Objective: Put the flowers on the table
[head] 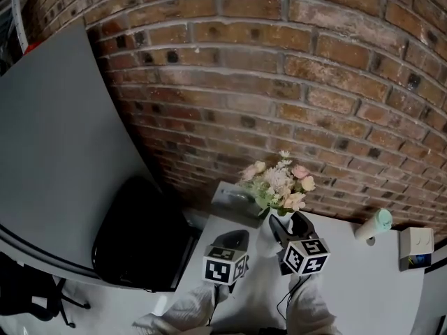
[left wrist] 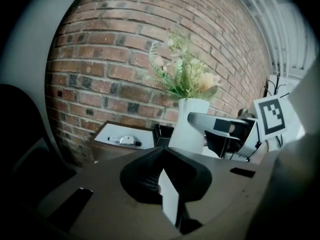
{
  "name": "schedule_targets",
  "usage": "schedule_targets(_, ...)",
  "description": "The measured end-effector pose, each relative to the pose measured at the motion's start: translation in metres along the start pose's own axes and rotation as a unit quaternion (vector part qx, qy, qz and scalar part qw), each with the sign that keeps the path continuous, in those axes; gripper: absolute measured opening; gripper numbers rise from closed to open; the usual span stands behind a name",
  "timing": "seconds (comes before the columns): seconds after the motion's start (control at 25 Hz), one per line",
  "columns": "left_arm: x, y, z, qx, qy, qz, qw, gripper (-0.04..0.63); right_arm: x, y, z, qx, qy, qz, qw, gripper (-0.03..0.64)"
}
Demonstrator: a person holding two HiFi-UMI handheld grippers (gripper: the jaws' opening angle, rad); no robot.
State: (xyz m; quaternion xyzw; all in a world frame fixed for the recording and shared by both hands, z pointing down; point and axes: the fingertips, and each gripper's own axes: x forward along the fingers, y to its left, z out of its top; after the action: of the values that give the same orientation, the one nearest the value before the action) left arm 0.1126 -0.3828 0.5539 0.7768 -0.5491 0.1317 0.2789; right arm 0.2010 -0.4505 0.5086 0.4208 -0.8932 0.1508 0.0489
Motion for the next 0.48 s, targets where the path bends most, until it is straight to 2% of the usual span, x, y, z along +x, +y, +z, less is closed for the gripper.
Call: schedule_targets(0.48,0.017,0.012,-0.01,-0.007,0.022,0.006,0.9997,0.005,0.023,0.001,-0.016,-0.041,-0.028,0.02,0.999,0.25)
